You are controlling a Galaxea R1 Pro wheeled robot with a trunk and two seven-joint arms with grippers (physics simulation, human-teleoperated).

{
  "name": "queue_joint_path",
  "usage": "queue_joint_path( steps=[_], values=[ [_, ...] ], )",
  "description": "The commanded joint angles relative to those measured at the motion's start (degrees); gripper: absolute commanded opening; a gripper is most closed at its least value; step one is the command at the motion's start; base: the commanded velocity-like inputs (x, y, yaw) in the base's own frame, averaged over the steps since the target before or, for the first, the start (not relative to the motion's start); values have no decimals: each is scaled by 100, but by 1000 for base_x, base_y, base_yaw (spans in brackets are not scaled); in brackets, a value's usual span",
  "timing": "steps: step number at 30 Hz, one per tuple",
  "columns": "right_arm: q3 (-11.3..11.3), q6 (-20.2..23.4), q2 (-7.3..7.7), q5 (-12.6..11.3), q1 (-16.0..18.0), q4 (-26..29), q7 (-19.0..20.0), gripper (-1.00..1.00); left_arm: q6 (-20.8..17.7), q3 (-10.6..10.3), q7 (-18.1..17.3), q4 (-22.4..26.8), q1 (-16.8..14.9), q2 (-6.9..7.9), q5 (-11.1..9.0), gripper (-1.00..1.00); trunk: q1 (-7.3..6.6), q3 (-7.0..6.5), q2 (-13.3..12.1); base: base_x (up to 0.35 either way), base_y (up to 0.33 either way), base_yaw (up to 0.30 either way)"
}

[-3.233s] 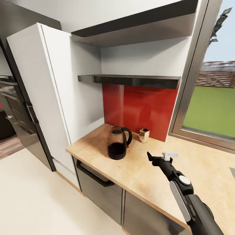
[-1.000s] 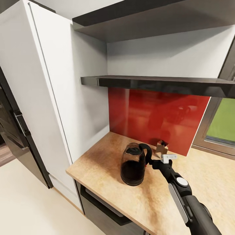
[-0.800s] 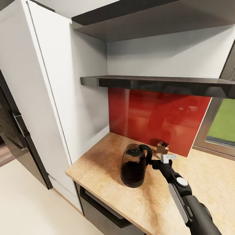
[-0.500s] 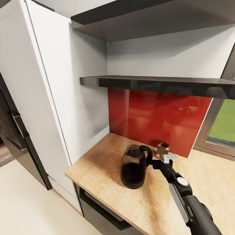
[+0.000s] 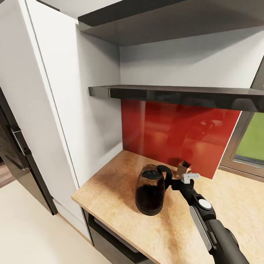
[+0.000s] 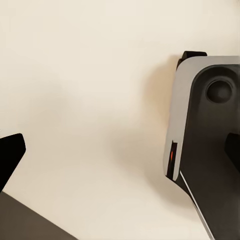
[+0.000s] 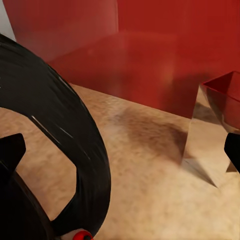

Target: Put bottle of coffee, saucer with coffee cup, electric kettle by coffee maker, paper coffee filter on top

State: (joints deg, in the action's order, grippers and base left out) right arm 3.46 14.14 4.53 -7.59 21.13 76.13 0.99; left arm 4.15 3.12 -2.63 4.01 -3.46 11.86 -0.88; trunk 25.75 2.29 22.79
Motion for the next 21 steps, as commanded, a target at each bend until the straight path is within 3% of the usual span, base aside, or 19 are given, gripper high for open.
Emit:
queue_joint_path(
  steps=[1, 21],
  values=[
    [7, 27, 4, -58, 5, 7, -2, 100, 16, 31, -27, -6, -5, 1, -9, 100, 4, 13, 13, 8, 0, 0],
    [14, 26, 4, -58, 5, 7, -2, 100, 8, 31, -27, -7, -5, 10, -9, 100, 4, 13, 13, 27, 0, 0]
  ],
)
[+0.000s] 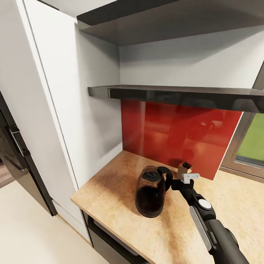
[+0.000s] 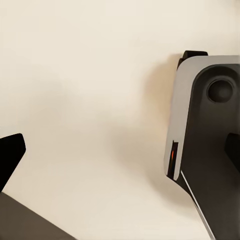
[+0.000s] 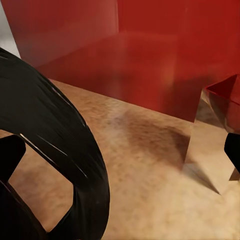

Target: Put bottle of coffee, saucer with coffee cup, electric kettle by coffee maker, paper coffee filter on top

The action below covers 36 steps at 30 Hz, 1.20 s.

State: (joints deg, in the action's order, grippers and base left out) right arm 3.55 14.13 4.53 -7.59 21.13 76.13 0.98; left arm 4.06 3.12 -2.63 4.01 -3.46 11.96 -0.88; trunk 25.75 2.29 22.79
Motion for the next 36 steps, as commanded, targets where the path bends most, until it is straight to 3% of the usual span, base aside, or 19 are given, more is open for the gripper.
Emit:
queue_joint_path(
  steps=[1, 36],
  values=[
    [5, 27, 4, -58, 5, 7, -2, 100, 16, 31, -27, -7, -5, 0, -9, 100, 4, 13, 13, 0, 0, 0],
    [14, 11, 3, -67, 5, -195, 8, 100, 20, 31, -27, -5, -5, -9, -9, 100, 4, 13, 13, 19, 4, 0]
  ],
)
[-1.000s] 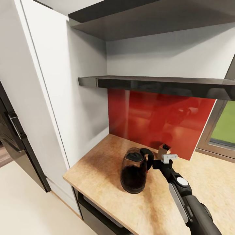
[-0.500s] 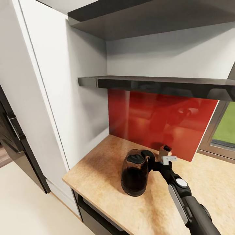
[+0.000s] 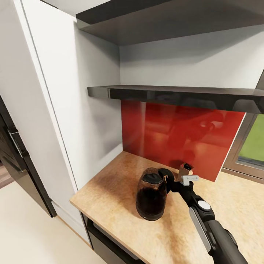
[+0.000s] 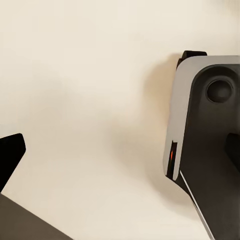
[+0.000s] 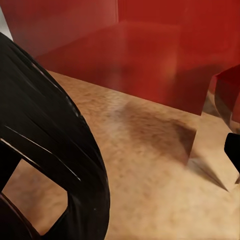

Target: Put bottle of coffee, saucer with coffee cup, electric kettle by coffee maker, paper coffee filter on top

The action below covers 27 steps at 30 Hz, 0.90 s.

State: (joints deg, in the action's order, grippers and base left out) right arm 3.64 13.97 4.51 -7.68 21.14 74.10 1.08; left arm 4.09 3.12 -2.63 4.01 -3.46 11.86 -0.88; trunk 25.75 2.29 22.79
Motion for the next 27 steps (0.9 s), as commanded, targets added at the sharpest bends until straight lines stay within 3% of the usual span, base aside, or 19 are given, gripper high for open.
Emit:
queue_joint_path(
  steps=[1, 24, 25, 27],
  values=[
    [6, 26, 5, -58, 5, 7, -2, 100, 18, 31, -27, -6, -5, 1, -9, 100, 4, 13, 13, 0, 0, 0],
    [13, 18, -3, -58, 5, 6, 2, 100, 21, 31, -27, -6, -5, 4, -9, 100, 4, 13, 13, 33, 8, 0],
    [11, 16, -3, -58, 5, 4, -1, -100, 21, 31, -27, -6, -5, 8, -9, 100, 4, 13, 13, 0, 0, 0],
    [16, 12, -7, -57, 5, 5, -2, -100, 21, 31, -27, -7, -5, 12, -9, 100, 4, 13, 13, 0, 0, 0]
  ],
)
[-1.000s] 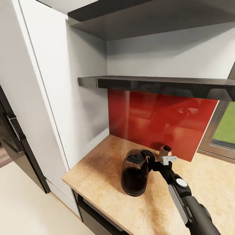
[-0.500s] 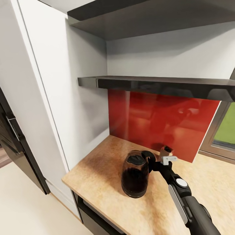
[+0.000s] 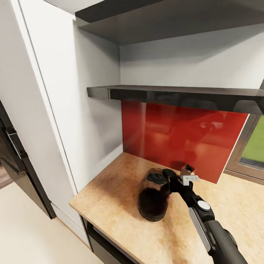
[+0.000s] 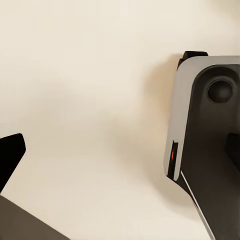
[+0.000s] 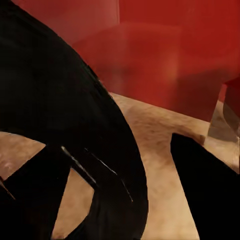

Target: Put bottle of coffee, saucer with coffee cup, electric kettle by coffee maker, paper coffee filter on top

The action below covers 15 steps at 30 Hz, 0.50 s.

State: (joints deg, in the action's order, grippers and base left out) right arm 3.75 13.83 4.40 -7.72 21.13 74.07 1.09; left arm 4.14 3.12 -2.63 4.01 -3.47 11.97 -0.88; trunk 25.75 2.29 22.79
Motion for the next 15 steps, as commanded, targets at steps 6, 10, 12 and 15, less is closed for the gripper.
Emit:
queue_joint_path(
  steps=[6, 10, 12, 15],
  values=[
    [-6, 32, 0, -61, 5, 11, -4, -100, 17, 31, -27, -7, -5, 7, -9, 100, 4, 13, 13, 0, 0, 0],
    [-6, 32, 0, -56, 5, 11, -4, -100, 17, 31, -27, -7, -5, 7, -9, 100, 4, 13, 13, 0, 0, 0],
    [-2, 32, 0, -55, 5, 11, -4, -100, 22, 31, -27, -6, -5, 7, -9, 100, 4, 13, 13, 0, 0, 0],
    [2, 37, 0, -55, 5, 11, -4, -100, 25, 31, -27, -7, -5, 1, -9, 100, 4, 13, 13, 0, 0, 0]
  ],
)
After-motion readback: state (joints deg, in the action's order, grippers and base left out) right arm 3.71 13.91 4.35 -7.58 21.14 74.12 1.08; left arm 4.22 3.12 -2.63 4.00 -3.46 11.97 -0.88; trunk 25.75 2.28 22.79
